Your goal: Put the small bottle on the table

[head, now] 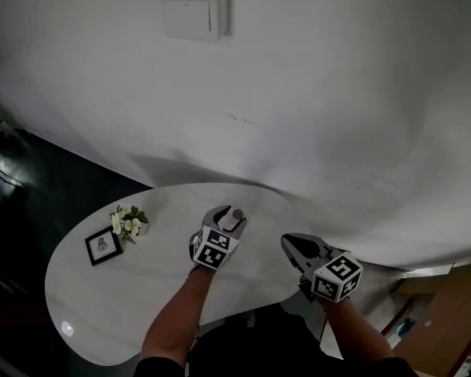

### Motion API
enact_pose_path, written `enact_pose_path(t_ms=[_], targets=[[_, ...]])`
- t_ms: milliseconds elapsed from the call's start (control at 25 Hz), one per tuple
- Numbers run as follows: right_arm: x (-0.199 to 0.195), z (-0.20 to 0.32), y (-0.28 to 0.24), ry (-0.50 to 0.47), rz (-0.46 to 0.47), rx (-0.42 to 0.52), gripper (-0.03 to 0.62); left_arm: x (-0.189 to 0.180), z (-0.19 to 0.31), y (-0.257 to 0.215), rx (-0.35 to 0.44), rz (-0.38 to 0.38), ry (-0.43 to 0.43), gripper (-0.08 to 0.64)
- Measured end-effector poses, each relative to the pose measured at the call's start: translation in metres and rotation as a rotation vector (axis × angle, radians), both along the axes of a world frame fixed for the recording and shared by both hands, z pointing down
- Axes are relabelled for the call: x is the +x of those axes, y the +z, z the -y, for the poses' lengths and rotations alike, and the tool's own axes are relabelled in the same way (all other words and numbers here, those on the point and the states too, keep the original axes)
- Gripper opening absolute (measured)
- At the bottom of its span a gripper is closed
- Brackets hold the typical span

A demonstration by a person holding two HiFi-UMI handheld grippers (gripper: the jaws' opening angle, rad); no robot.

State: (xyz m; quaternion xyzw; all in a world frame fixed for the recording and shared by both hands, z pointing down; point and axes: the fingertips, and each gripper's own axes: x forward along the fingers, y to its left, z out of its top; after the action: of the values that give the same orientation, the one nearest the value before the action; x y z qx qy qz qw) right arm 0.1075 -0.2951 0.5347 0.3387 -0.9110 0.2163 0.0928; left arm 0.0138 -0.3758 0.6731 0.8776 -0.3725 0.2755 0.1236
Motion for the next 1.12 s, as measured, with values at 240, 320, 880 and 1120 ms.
enact_pose_path(t_ms=[240, 320, 880, 1120], targets=[[-0.012, -0.015, -0.017, 0.01, -0.007, 0.036, 0.011, -0.016, -0.03, -0.025, -0.02, -0.047, 0.043, 0.202], [-0.017, -0.02, -0.026, 0.018, -0.009, 0.052, 0.011, -0.024, -0.04, -0.035, 0.001, -0.051, 0.044, 0.201], [-0.028, -0.051, -0.069, 0.024, -0.046, 0.145, 0.011, -0.061, -0.097, -0.141, 0.122, -0.283, 0.049, 0.196], [-0.003, -0.039, -0.096, -0.05, 0.026, 0.215, 0.011, -0.045, -0.106, -0.169, 0.159, -0.323, 0.004, 0.147]])
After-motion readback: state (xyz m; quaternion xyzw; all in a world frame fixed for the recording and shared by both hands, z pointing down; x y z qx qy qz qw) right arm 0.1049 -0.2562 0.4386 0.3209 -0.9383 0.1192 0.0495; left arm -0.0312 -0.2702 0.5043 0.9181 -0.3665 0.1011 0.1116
